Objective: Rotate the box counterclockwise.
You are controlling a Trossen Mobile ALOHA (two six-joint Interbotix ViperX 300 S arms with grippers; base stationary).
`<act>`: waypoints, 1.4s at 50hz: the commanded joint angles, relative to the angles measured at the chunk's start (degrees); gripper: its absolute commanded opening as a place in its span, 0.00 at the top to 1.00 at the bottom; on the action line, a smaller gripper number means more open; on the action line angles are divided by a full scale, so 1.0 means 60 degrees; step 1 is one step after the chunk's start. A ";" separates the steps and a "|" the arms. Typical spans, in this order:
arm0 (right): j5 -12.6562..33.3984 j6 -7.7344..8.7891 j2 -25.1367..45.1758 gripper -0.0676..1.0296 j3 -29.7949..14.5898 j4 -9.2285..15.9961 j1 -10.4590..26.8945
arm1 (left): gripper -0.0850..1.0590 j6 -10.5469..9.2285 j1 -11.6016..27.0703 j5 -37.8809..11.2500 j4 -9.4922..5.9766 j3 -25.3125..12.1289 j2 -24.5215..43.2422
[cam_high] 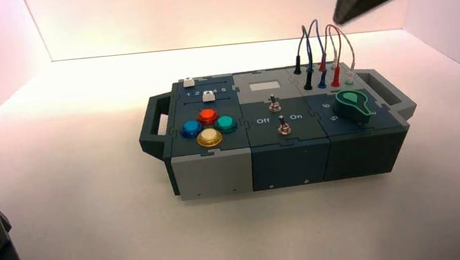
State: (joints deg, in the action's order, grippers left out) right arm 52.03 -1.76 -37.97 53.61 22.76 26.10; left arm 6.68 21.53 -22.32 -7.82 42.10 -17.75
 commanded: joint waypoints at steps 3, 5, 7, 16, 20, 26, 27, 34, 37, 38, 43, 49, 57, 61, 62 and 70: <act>-0.0615 -0.0088 0.0059 0.96 0.0718 0.0630 0.0029 | 0.95 0.0337 0.0015 0.0396 0.0015 -0.0894 0.0747; -0.0791 -0.0088 0.0117 0.96 0.0864 0.0718 0.0044 | 0.95 0.0337 0.0000 0.0439 -0.0015 -0.1055 0.0952; -0.0952 -0.0088 0.0205 0.96 0.0996 0.0776 0.0029 | 0.95 0.0337 0.0029 0.0483 -0.0029 -0.1187 0.1230; -0.1333 -0.0088 0.0762 0.96 0.1333 0.1099 0.0029 | 0.95 0.0322 0.0117 0.0659 -0.0073 -0.1641 0.2197; -0.1494 -0.0088 0.1025 0.96 0.1479 0.1201 0.0044 | 0.95 0.0337 0.0161 0.0659 -0.0088 -0.1904 0.2622; -0.1626 -0.0088 0.1289 0.96 0.1685 0.1289 0.0044 | 0.95 0.0322 0.0220 0.0659 -0.0103 -0.2227 0.3076; -0.1641 -0.0088 0.1318 0.96 0.1714 0.1289 0.0044 | 0.95 0.0322 0.0234 0.0659 -0.0103 -0.2256 0.3120; -0.1655 -0.0088 0.1348 0.96 0.2051 0.1406 0.0044 | 0.95 0.0322 0.0308 0.0659 -0.0117 -0.2534 0.3472; -0.1670 -0.0088 0.1304 0.96 0.2168 0.1436 0.0044 | 0.95 0.0322 0.0322 0.0674 -0.0117 -0.2637 0.3604; -0.1670 -0.0088 0.1274 0.96 0.2212 0.1436 0.0044 | 0.95 0.0322 0.0337 0.0674 -0.0117 -0.2681 0.3662; -0.1699 -0.0088 0.1128 0.96 0.2417 0.1450 0.0044 | 0.95 0.0322 0.0396 0.0674 -0.0117 -0.2900 0.3911; -0.1831 -0.0088 0.0923 0.96 0.2681 0.1479 0.0044 | 0.95 0.0322 0.0586 0.0674 -0.0161 -0.3120 0.4248; -0.1860 -0.0088 0.0806 0.96 0.2930 0.1509 0.0044 | 0.95 0.0322 0.0864 0.0674 -0.0146 -0.3384 0.4746; -0.1816 -0.0088 0.0762 0.96 0.2974 0.1523 0.0044 | 0.95 0.0322 0.0952 0.0674 -0.0161 -0.3486 0.4980; -0.1802 -0.0088 0.0732 0.96 0.3003 0.1538 0.0029 | 0.95 0.0322 0.0981 0.0674 -0.0161 -0.3516 0.5039; -0.1699 -0.0088 0.0659 0.96 0.3076 0.1626 0.0044 | 0.95 0.0322 0.1011 0.0674 -0.0161 -0.3545 0.5347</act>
State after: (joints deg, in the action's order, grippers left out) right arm 41.57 -1.93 -33.84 72.60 31.90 26.19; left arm 8.44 27.77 -18.81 -8.70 22.32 14.68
